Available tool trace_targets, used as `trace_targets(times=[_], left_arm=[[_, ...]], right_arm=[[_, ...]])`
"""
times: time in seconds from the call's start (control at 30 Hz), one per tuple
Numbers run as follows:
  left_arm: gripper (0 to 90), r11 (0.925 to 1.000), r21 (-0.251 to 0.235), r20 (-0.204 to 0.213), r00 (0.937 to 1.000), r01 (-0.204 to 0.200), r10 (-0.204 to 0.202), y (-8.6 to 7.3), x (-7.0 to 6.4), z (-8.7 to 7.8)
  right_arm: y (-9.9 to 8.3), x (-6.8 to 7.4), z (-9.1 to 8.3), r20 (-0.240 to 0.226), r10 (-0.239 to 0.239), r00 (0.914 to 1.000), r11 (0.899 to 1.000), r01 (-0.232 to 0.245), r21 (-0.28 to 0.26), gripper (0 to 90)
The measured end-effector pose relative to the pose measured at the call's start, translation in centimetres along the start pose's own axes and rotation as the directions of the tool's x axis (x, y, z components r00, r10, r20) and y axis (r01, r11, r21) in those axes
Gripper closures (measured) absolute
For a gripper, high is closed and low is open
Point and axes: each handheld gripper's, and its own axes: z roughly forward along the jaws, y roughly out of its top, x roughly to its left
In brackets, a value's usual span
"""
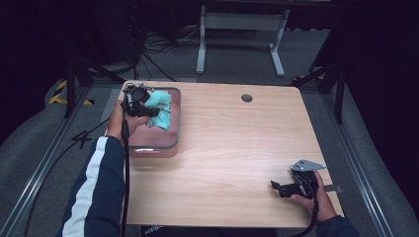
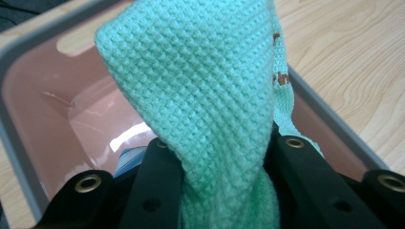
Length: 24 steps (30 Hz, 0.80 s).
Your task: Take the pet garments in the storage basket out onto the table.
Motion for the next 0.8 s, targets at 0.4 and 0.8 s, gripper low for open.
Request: trace_targets(times=[0.4,0.8], left_arm=[[73.1,0.9936,-0.109,0.02,0.9993,-0.031,0.033,0.7,-1.5,-3.1],[73.1,0.9804,-0.171,0.062,0.9918,-0.099,0.111,1.5,-4.1,-4.4]], right_arm=[[0.0,0.0,0.0,0.001,0.0,1.0,1.0,0.0,-0.001,0.6],[0.0,0.0,0.0,0.001,0.0,1.0,1.0,0.0,-0.001,0.6]])
